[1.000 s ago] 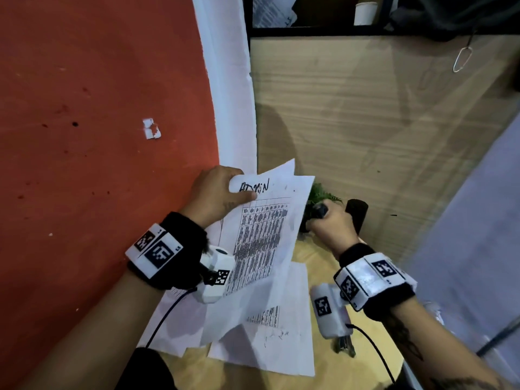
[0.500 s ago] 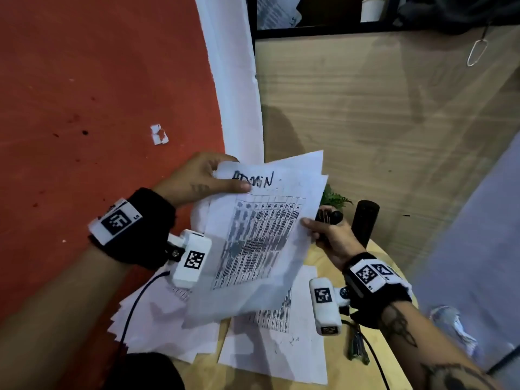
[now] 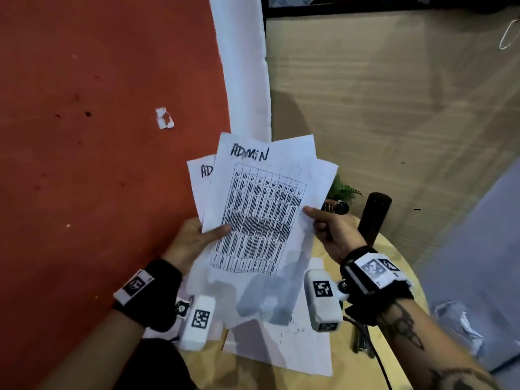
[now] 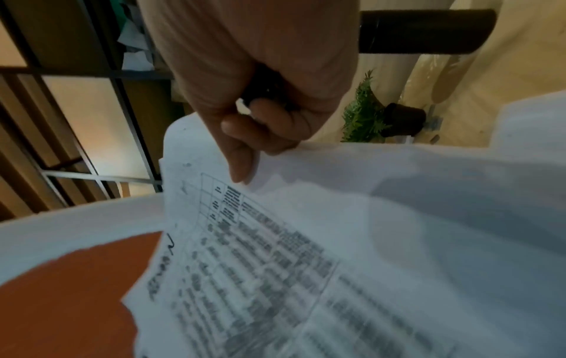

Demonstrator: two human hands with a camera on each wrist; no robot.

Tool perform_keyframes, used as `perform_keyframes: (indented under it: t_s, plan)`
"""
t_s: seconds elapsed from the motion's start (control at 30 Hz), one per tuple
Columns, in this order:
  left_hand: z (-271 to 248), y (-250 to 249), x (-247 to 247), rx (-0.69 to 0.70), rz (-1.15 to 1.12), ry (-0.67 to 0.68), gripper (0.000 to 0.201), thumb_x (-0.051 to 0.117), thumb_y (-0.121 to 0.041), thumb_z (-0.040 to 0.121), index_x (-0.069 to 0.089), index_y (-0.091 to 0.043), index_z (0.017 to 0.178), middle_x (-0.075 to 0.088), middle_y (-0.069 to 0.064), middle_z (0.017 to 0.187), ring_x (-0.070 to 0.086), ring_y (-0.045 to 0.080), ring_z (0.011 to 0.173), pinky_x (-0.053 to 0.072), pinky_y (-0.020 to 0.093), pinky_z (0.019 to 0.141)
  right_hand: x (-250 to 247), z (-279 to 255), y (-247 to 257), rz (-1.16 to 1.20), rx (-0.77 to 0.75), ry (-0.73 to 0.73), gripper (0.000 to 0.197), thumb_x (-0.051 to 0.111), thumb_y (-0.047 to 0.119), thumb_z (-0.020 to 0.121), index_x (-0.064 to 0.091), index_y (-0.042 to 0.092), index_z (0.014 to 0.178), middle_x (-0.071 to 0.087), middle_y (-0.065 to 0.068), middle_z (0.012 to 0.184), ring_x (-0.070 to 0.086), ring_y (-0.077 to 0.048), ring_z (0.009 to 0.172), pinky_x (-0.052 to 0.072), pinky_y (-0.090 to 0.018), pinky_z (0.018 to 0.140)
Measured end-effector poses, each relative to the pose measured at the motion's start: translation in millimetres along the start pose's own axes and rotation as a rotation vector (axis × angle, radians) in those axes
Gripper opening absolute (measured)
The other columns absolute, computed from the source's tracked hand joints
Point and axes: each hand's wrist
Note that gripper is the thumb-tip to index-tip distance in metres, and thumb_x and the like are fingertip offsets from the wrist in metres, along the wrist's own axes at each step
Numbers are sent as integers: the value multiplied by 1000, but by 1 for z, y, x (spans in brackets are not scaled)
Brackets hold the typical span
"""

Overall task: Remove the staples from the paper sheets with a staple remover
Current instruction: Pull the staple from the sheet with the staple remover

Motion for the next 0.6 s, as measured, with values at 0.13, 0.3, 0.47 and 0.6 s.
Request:
perform_keyframes:
  t_s: [0.13,0.3,0.47,0.6]
  plan:
    - [18,3,-28,-52,5,-109,35,73,-5,61,63,-3,95,75,-1,82,69,9,68,56,20,62,-11,8,-19,-311,-70,-52,26,74,5,76,50,15,78,49,2,58,37,-3,36,26,-16,34]
    - [36,31,-119,-180,99,-395,46,74,-15,77,59,0,118,70,14,105,65,25,90,52,38,91,-60,14,-66,-494,39,-170,33,70,9,81,41,15,95,37,-2,67,32,-11,46,24,-21,43]
    - [48,90,-157,-303,370,-467,51,64,2,84,45,8,131,51,17,128,47,21,106,34,29,93,-107,6,-142,-598,382,-130,35,59,16,90,34,11,115,40,-1,74,34,-16,63,28,-27,55]
    - [73,150,-182,-478,541,-412,61,72,-12,79,47,4,132,50,25,135,49,41,122,39,49,103,-116,-3,-191,-724,409,-65,33,62,17,89,40,4,109,41,-6,72,36,-15,58,27,-22,50]
Point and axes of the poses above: each hand's wrist, its own z-axis towards the middle knuckle, its own x-axis out of the palm, y = z × x
